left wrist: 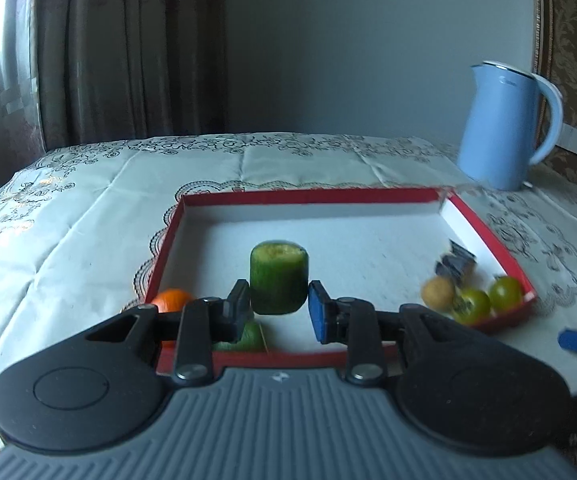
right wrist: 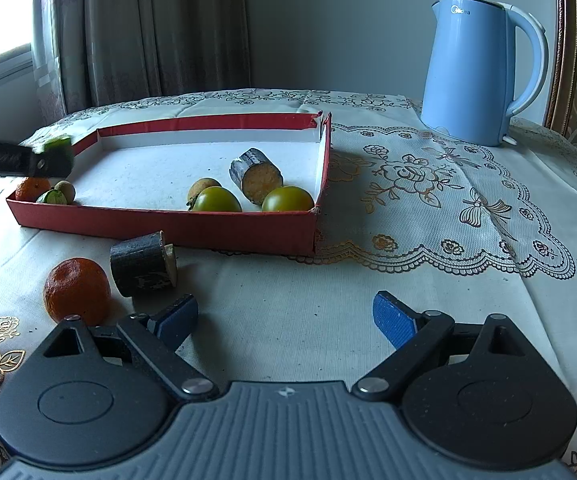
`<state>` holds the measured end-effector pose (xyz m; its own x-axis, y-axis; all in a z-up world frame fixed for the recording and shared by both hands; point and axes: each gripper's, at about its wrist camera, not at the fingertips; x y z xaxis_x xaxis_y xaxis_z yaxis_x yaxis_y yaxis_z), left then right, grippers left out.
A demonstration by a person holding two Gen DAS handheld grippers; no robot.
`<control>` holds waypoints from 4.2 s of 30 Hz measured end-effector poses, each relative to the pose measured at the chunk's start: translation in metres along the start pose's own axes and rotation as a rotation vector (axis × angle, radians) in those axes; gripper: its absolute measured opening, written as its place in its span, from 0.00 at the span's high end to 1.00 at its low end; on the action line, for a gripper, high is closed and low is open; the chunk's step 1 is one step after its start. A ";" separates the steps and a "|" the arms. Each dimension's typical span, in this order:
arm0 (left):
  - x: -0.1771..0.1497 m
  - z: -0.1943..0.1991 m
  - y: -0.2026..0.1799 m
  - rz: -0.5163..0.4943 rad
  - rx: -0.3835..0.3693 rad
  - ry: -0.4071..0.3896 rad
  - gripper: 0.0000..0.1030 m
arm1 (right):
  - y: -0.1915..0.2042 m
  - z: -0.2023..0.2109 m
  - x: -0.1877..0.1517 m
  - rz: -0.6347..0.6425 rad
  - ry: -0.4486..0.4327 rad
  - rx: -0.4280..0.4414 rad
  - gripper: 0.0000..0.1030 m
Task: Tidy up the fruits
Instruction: 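Carry the cucumber chunk over the tray and open the left gripper, then withdraw the left gripper from the tray, then grasp the dark bark-covered log piece with the right gripper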
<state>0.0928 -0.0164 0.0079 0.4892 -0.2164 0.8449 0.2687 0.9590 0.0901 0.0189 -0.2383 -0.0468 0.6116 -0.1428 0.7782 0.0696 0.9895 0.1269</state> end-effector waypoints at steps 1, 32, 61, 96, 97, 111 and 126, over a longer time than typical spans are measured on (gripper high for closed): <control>0.002 -0.004 0.002 0.006 0.003 0.003 0.75 | 0.000 0.000 0.000 0.000 0.000 0.000 0.08; 0.000 -0.026 0.000 -0.011 0.045 0.009 0.65 | 0.000 -0.001 0.000 0.004 0.003 -0.001 0.07; -0.007 0.018 0.003 -0.015 0.062 -0.026 0.39 | 0.001 -0.001 0.000 0.006 0.004 -0.002 0.06; -0.064 0.020 0.021 0.050 0.061 0.110 0.30 | 0.022 0.015 -0.010 0.133 -0.060 0.063 0.07; -0.064 0.020 0.022 0.048 0.064 0.107 0.30 | 0.027 0.017 -0.012 0.165 -0.068 0.072 0.07; -0.068 0.017 0.019 0.024 0.069 0.095 0.18 | 0.049 0.012 -0.002 0.247 -0.109 0.124 0.33; -0.069 0.017 0.025 0.054 0.050 0.093 0.09 | 0.064 0.006 -0.002 0.284 -0.094 0.181 0.63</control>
<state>0.0510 0.0255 -0.0392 0.5771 -0.1775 0.7971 0.1994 0.9772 0.0733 0.0177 -0.1749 -0.0367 0.5103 0.1279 0.8504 -0.2394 0.9709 -0.0024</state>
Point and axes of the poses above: each gripper's, at about its wrist camera, not at the fingertips, and z roughly against the way its jaws point, y to its left, x to its top, and after that the axes turned 8 degrees about -z, right-handed
